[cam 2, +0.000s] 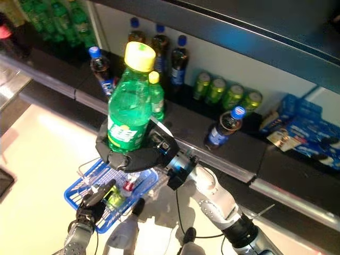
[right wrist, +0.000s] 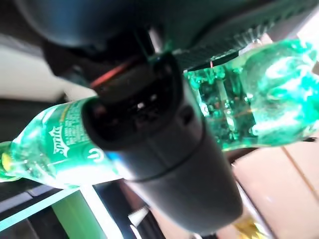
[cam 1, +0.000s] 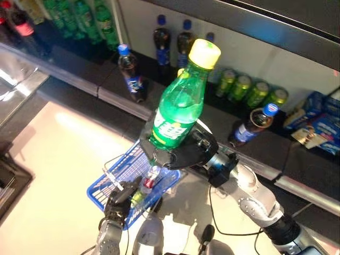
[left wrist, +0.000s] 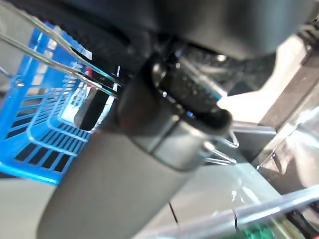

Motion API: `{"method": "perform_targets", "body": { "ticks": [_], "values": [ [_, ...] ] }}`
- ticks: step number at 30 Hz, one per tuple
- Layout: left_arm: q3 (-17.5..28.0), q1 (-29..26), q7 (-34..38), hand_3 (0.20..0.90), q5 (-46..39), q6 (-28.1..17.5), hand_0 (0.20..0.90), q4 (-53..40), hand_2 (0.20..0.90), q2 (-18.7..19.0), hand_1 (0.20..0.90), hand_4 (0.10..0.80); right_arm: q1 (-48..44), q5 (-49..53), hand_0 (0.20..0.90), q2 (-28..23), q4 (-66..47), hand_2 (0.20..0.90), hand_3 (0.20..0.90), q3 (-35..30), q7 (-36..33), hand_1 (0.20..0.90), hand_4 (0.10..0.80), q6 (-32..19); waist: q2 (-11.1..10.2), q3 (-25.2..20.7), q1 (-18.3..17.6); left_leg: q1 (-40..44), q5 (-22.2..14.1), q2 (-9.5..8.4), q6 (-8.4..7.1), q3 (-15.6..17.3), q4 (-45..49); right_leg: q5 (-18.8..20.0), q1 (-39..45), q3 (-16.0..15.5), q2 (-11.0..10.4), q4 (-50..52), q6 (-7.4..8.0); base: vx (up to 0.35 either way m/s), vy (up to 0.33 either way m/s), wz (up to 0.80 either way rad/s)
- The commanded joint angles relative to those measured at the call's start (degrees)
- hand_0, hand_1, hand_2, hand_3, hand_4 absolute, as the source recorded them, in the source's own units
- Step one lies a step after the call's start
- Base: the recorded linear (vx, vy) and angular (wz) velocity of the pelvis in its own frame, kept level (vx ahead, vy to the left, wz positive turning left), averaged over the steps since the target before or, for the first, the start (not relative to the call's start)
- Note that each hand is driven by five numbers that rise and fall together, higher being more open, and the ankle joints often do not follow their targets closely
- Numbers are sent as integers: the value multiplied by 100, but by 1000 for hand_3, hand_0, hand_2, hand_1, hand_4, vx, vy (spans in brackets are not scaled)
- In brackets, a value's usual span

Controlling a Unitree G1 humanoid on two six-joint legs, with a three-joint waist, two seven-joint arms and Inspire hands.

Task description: Pick up the drink and place into the basket.

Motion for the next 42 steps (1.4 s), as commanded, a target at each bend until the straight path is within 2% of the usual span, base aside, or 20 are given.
{"method": "perform_targets", "body": {
  "ticks": [1,5,9,16,23,29,31,40,42],
  "values": [
    [164,-60,-931,200,133,-630,300,-1685,300,972,300,100,-448,-208,300,635,-584,300,200,304,-463,300,100,-694,196,-1394,221,119,-89,255,0,-90,164,51,-275,-86,-66,356,-391,5,-5,31],
    [94,-4,-1174,200,-51,-138,300,-2690,300,1153,300,100,-860,-801,300,717,-333,300,200,326,-1431,300,100,-581,203,-1413,564,53,24,146,10,-430,101,75,-115,-358,-59,259,-379,9,12,42],
    [49,10,-1525,200,-312,195,300,-3299,300,1234,300,100,-982,-997,300,762,-236,300,200,296,-1970,300,100,-506,206,-1422,764,-21,85,56,27,-634,81,79,-49,-553,-82,244,-347,-6,19,30],
    [56,32,-1908,200,-491,452,300,-4009,300,1367,300,100,-847,-1475,300,847,-39,300,200,374,-2583,300,100,-386,190,-1456,1057,-115,136,-109,74,-920,97,50,101,-826,-109,264,-291,24,-7,31],
    [49,23,-2206,200,-781,659,300,-4423,300,1341,300,100,-606,-1528,300,908,186,300,200,486,-2770,300,100,-384,141,-1402,1169,-141,146,-149,75,-1004,102,19,166,-903,-105,289,-282,28,-20,17],
    [-13,-81,-2608,200,-742,590,300,-4687,300,1400,300,100,-490,-1617,300,1034,511,300,200,609,-2853,300,100,-335,111,-1382,1214,-156,145,-171,78,-1056,105,4,170,-945,-109,301,-284,23,-11,4],
    [3,-153,-2738,200,-641,420,300,-4815,300,1476,300,100,-465,-1709,300,1113,699,300,200,703,-2926,300,100,-262,108,-1370,1251,-172,134,-185,75,-1092,132,-15,164,-972,-115,335,-290,38,-15,1],
    [251,-417,-2981,200,-882,305,300,-5143,300,1756,300,100,-314,-1992,300,1365,1534,300,200,932,-3231,300,100,-189,46,-1347,1382,-202,133,-233,61,-1221,146,-75,184,-1073,-110,397,-301,39,-25,9],
    [369,-443,-3187,200,-763,128,300,-5238,300,1865,300,100,-181,-1940,300,1493,2009,300,200,1050,-3305,300,100,-237,27,-1344,1453,-193,134,-243,52,-1280,135,-93,192,-1122,-105,418,-308,61,-39,3]
  ]
}}
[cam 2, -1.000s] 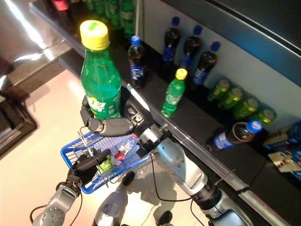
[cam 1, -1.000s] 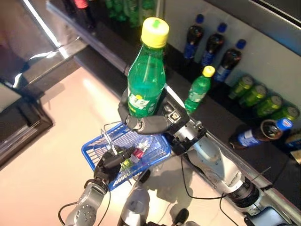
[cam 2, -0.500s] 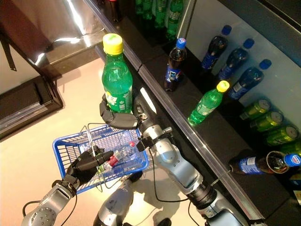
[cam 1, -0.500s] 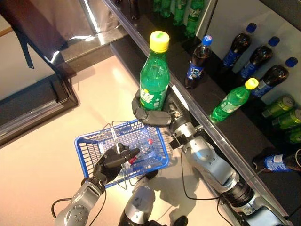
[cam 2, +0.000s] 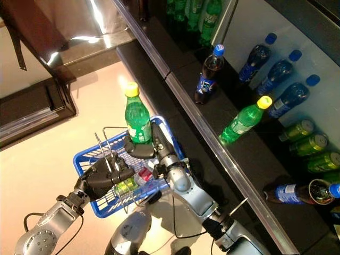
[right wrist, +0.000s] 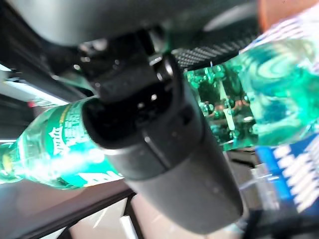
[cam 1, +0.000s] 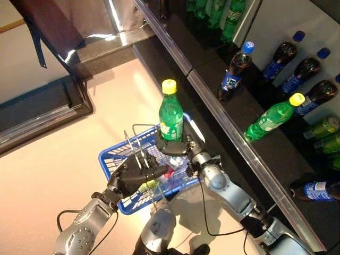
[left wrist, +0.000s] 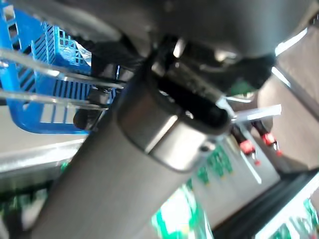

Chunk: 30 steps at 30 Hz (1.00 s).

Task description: Pick up the drink and place into the basket.

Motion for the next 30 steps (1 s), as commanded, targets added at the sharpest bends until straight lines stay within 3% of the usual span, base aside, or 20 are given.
{"method": "perform_targets", "body": {
  "ticks": [1,10,16,19,24,30],
  "values": [
    [440,-779,-1390,200,-606,-1528,300,-1910,300,-9,300,100,-12,-301,300,693,-101,300,200,446,-158,300,100,-827,83,-1359,-25,376,98,367,114,79,-184,138,-323,-28,-62,611,-467,44,-32,3],
    [752,-1239,-1689,200,-399,-2306,300,-2228,300,681,300,100,181,-251,300,959,1211,300,200,704,-323,300,100,-920,-13,-1332,143,412,-30,406,67,18,-207,-42,-275,-42,14,676,-474,71,-58,9],
    [763,-1527,-1846,200,-392,-2623,300,-2387,300,877,300,100,335,21,300,1105,1964,300,200,821,-311,300,100,-688,-52,-1323,181,398,-60,389,47,-32,-196,-28,-288,-93,4,672,-447,36,-28,2],
    [711,-1688,-1873,200,-186,-2887,300,-2426,300,926,300,100,265,-303,300,1177,2266,300,200,917,-256,300,100,-568,-77,-1327,180,412,-81,405,38,-18,-200,-21,-287,-84,7,664,-441,30,-26,10],
    [618,-1946,-1597,200,-242,-2698,300,-2403,300,965,300,100,214,-91,300,1259,2613,300,200,1014,-83,300,100,-321,-109,-1396,170,447,-70,416,36,-17,-256,-16,-268,-79,6,636,-426,24,-5,4],
    [506,-2083,-2110,200,-104,-2776,300,-2504,300,941,300,100,194,576,300,1538,3301,300,200,803,123,300,100,-152,-119,-1409,215,460,-56,395,52,-68,-273,-27,-256,-111,10,666,-436,0,0,0]
  ]
}}
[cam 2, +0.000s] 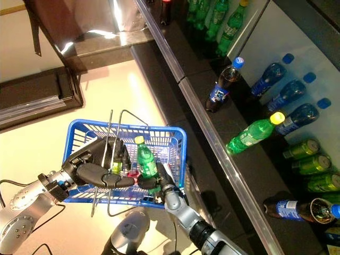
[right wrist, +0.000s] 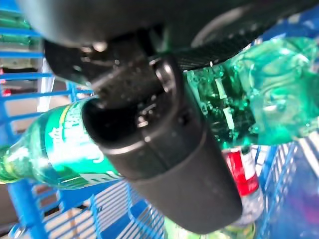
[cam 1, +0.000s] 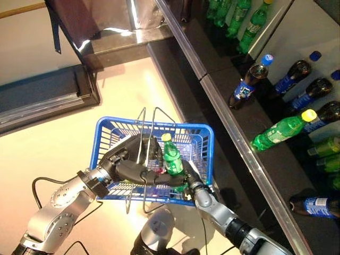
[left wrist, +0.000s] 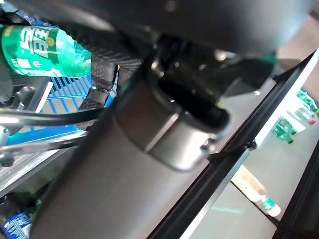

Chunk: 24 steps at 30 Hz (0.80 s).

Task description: Pick up the drink and place into the basket.

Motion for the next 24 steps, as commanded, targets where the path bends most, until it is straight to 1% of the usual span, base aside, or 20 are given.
{"method": "perform_targets", "body": {
  "ticks": [1,3,5,7,8,9,10,13,14,15,16,17,18,24],
  "values": [
    [439,-1593,-987,200,-908,-2203,300,-1887,300,-629,300,100,33,427,300,574,293,300,200,448,293,300,100,-203,165,-1371,-86,443,-30,408,70,199,-286,250,-307,146,13,380,-400,0,0,0],
    [326,-1767,-882,200,-885,-2252,300,-1921,300,-594,300,100,4,984,300,672,557,300,200,388,423,300,100,-54,143,-1383,-80,460,-29,415,65,191,-283,245,-296,153,22,400,-402,37,8,1],
    [298,-1827,-850,200,-898,-2252,300,-1918,300,-584,300,100,7,1166,300,711,656,300,200,365,470,300,100,-8,133,-1391,-74,469,-29,422,64,191,-288,244,-290,153,26,404,-402,19,-2,0],
    [236,-1933,-760,200,-903,-2230,300,-1934,300,-568,300,100,-4,1754,300,817,904,300,200,283,640,300,100,128,105,-1403,-58,499,-29,433,58,177,-297,244,-265,159,42,407,-405,57,-15,-1],
    [217,-1983,-741,200,-912,-2200,300,-1944,300,-572,300,100,-14,2188,300,923,1157,300,200,160,805,300,100,292,74,-1407,-39,525,-33,449,53,178,-306,238,-241,168,60,404,-415,67,-22,0],
    [213,-2018,-709,200,-912,-2163,300,-1958,300,-581,300,100,-42,2185,300,982,1459,300,200,43,960,300,100,317,58,-1414,-30,546,-33,457,54,179,-313,233,-225,169,69,407,-422,102,-29,2],
    [187,-2088,-641,200,-898,-2118,300,-1967,300,-576,300,100,-110,2385,300,1004,1685,300,200,38,1110,300,100,456,29,-1427,-7,579,-31,476,47,174,-323,226,-192,176,88,409,-431,82,-20,2],
    [148,-2152,-588,200,-899,-2054,300,-1982,300,-583,300,100,-128,2530,300,1063,1890,300,200,17,1165,300,100,589,-5,-1429,12,600,-43,492,44,182,-316,218,-178,180,103,426,-439,50,-16,1],
    [127,-2169,-577,200,-889,-2031,300,-1985,300,-606,300,100,-146,2592,316,1071,1968,316,219,3,1177,316,119,623,-19,-1434,19,603,-43,490,45,180,-317,217,-175,185,107,429,-437,48,-23,0],
    [103,-2187,-564,200,-894,-2013,300,-1994,300,-627,300,100,-187,2700,545,1092,2086,545,485,-23,1195,545,385,665,-36,-1438,29,612,-46,494,47,177,-325,215,-167,194,117,424,-440,40,-22,1],
    [86,-2198,-550,200,-872,-1982,300,-2014,300,-666,300,100,-201,2710,644,1129,2191,644,601,-58,1217,644,501,666,-52,-1438,35,618,-46,494,48,180,-329,215,-159,200,126,420,-443,39,-21,1],
    [68,-2208,-509,200,-832,-1950,300,-2037,300,-709,300,100,-245,2707,832,1154,2315,832,820,-109,1212,832,720,704,-65,-1443,43,629,-50,501,49,186,-340,212,-156,202,131,415,-446,31,-15,1],
    [57,-2222,-477,200,-793,-1921,300,-2033,300,-745,300,100,-270,2723,900,1169,2410,900,900,-142,1220,900,800,704,-74,-1446,46,633,-48,505,51,194,-346,218,-144,207,137,404,-444,31,-10,1],
    [-66,-2338,-162,200,-631,-1791,300,-1968,300,-886,300,100,-320,2883,900,1246,2697,900,900,-292,1254,900,800,722,-104,-1459,-11,686,-62,553,60,282,-368,229,-140,273,154,405,-439,11,-2,0]
  ]
}}
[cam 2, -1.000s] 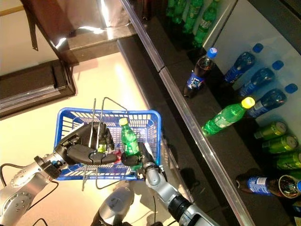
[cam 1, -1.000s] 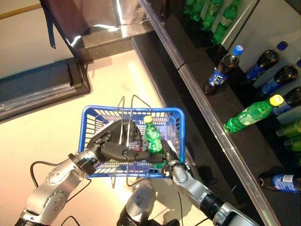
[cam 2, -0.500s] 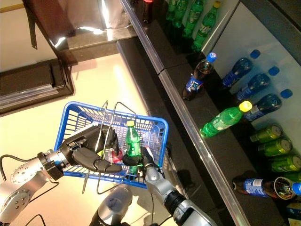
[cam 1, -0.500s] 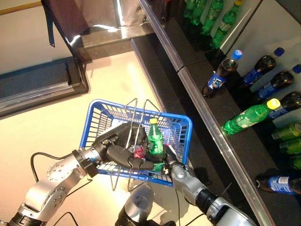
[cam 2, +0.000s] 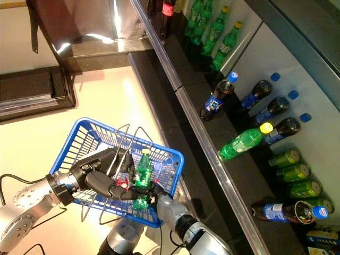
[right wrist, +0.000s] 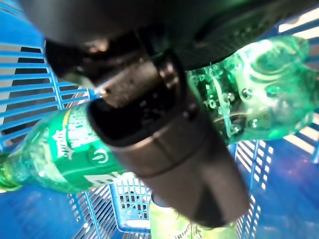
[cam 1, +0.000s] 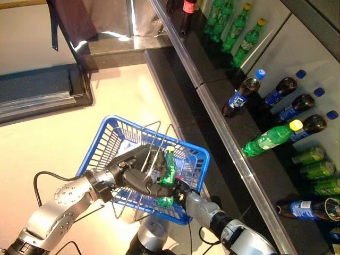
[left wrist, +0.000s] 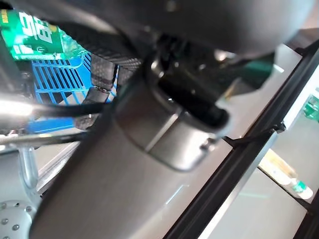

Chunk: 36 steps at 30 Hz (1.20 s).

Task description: Pick up the drink and place into the basket.

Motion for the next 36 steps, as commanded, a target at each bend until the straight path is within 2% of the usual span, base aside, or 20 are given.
{"method": "perform_targets", "body": {
  "ticks": [1,4,6,10,14,15,21,26,29,30,31,32,33,36],
  "values": [
    [565,-2159,-315,200,-1059,-1991,300,-1956,300,-1360,300,100,310,343,900,230,421,900,900,186,-15,900,800,203,305,-1333,-93,513,5,503,116,320,-420,310,-297,272,78,381,-384,0,0,0],
    [546,-2187,-210,200,-1036,-1996,300,-1950,300,-1364,300,100,306,367,900,235,421,900,900,147,-56,900,800,155,321,-1325,-99,463,103,457,125,296,-386,431,-348,238,41,378,-392,-67,61,-1],
    [596,-2179,-129,200,-1076,-1991,300,-1899,300,-1356,300,100,331,348,900,203,337,900,900,145,-47,900,800,64,285,-1338,-126,530,-9,527,116,361,-425,317,-314,300,81,387,-380,72,-67,1],
    [673,-2100,-20,200,-1166,-2025,300,-1826,300,-1336,300,100,428,417,900,131,-67,900,900,150,-206,900,800,-162,255,-1318,-150,568,-9,556,111,387,-438,327,-307,296,86,400,-376,25,-27,3],
    [825,-1934,79,200,-1215,-2151,300,-1702,300,-1270,300,100,659,252,900,-52,-1044,900,900,267,-603,900,800,-315,202,-1297,-216,602,-9,596,102,450,-463,332,-307,316,103,402,-371,-15,-3,-5],
    [834,-1916,89,200,-1223,-2157,300,-1704,300,-1271,300,100,694,230,900,-76,-1132,900,900,272,-645,900,800,-319,222,-1286,-216,544,101,542,113,415,-428,452,-350,273,64,401,-379,-67,42,-8],
    [1183,-1521,245,200,-1331,-2477,300,-1548,300,-1150,300,100,1273,-528,900,-733,-3123,900,900,517,-1091,900,800,-289,129,-1281,-436,568,96,608,100,568,-466,459,-401,349,76,405,-361,-17,0,-4],
    [1414,-1314,290,200,-1498,-2591,300,-1462,300,-1066,300,100,1486,-973,900,-1202,-3986,900,900,502,-1192,900,800,-214,117,-1314,-562,640,88,657,99,662,-517,454,-413,419,85,405,-348,2,-7,-10],
    [1016,-1543,617,200,-951,-2659,300,-1350,300,-1279,300,100,1324,-1243,900,-1291,-4279,900,900,565,-1310,900,800,-236,111,-1304,-648,705,64,692,113,728,-510,467,-415,486,82,414,-331,14,-12,-6],
    [508,-1903,1151,200,-227,-2548,300,-1288,300,-1614,300,100,1108,-1368,900,-1210,-4397,900,900,677,-1428,900,800,-215,95,-1291,-752,783,38,726,117,786,-521,461,-402,557,95,425,-349,23,-19,-13],
    [502,-1909,1158,200,-221,-2546,300,-1291,300,-1617,300,100,1107,-1368,900,-1212,-4398,900,900,672,-1429,900,800,-215,99,-1285,-744,788,38,727,117,789,-521,461,-400,560,95,426,-349,48,-17,-27],
    [-211,-2405,2092,200,939,-2407,300,-1043,300,-2100,300,100,769,-1372,900,-1305,-4883,900,900,756,-1529,900,800,44,72,-1301,-981,876,2,779,122,930,-536,467,-392,679,106,418,-357,33,6,-27],
    [-469,-2618,2613,200,1465,-2361,300,-855,300,-2271,300,100,666,-1403,900,-1429,-5164,900,900,746,-1463,900,800,176,65,-1318,-1139,916,-14,804,125,1036,-546,472,-407,753,102,420,-348,28,25,-23],
    [-736,-2906,3744,200,2395,-2273,300,-388,300,-2456,300,100,663,-1556,900,-1827,-5953,900,900,636,-1181,900,800,437,92,-1381,-1534,979,-30,856,147,1279,-569,469,-484,924,76,436,-316,-8,64,-30]
  ]
}}
